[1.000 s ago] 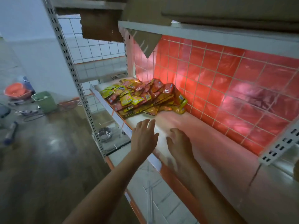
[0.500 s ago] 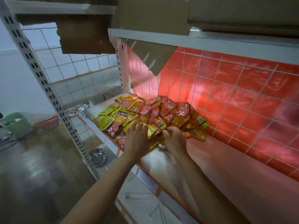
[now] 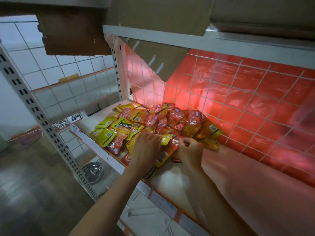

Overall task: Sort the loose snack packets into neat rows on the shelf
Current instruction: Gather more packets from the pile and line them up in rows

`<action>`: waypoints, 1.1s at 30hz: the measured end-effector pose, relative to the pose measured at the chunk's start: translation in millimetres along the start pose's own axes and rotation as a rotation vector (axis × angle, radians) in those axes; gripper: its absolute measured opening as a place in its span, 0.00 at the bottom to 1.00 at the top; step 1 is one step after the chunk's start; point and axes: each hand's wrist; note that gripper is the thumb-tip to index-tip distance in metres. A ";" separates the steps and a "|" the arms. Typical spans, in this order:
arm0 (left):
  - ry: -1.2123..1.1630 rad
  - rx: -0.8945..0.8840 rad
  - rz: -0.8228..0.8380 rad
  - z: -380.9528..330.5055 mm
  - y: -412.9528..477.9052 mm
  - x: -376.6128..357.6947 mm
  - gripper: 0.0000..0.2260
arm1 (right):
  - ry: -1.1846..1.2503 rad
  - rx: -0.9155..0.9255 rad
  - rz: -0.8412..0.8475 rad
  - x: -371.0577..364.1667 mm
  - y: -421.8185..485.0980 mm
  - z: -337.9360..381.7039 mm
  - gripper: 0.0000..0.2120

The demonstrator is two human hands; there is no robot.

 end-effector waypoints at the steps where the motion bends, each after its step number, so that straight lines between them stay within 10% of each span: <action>1: -0.064 -0.032 -0.052 -1.1 2.4 -1.6 0.16 | 0.021 -0.019 -0.026 6.9 2.9 -0.1 0.10; 10: -0.534 0.063 -0.158 -70.9 18.3 -9.6 0.13 | 0.256 -0.022 -0.261 86.9 20.0 -10.3 0.15; 17: -1.323 0.656 0.394 -151.3 12.6 -19.1 0.12 | 0.307 -0.041 -0.463 171.5 9.0 -34.8 0.12; 33: -1.326 0.798 0.838 -370.9 -88.8 -31.8 0.10 | 0.239 -0.181 -0.695 391.7 -47.8 -140.7 0.08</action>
Point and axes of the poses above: each hand's wrist, its own y-axis towards the middle knuckle, its own x-axis out of the back of the hand, z = x × y, and after that the axes turned 9 degrees about -z, right-handed
